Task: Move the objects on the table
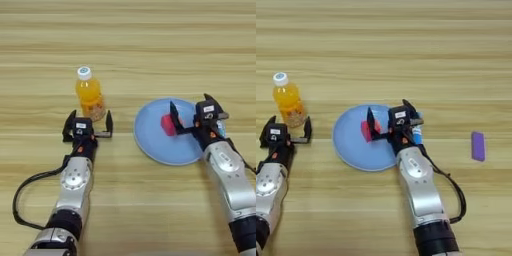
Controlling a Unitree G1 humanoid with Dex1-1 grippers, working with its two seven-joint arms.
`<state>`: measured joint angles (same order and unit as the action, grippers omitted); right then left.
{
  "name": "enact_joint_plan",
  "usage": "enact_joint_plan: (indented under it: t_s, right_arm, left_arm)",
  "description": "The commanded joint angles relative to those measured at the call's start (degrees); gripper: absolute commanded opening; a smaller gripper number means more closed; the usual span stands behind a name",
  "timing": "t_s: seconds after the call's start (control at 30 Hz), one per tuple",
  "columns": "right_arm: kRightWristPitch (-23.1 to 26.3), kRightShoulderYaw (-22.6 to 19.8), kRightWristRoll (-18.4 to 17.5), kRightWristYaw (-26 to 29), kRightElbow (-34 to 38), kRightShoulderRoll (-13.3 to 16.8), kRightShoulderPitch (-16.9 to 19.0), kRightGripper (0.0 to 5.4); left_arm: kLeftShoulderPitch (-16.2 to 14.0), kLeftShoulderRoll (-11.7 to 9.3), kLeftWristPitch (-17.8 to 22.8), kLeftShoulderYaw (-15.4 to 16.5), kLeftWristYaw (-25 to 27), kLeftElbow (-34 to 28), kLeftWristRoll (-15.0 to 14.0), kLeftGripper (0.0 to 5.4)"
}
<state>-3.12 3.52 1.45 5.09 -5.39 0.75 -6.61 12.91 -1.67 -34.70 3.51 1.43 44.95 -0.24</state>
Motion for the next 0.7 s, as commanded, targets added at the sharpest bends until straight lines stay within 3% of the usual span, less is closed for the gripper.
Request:
enact_joint_plan:
  t_s: [0.03,0.37,0.7]
  right_arm:
    - [-0.66,-2.05,-0.76,-0.78,-0.72,0.79,-1.95,5.36]
    - [-1.94,-10.22,-1.66,-6.27,-6.87,3.71,-5.63,5.36]
    - [-2.78,-11.02,-1.75,-7.5,-9.05,3.83,-6.7,5.36]
  left_arm:
    - [-2.22,0.19,0.69,-0.89,1.23,-0.99,0.27,5.4]
    - [-6.52,-0.55,2.51,-2.64,5.62,-7.81,-0.49,5.4]
    - [-10.85,-2.18,5.55,-4.07,11.72,-16.1,-1.69,5.4]
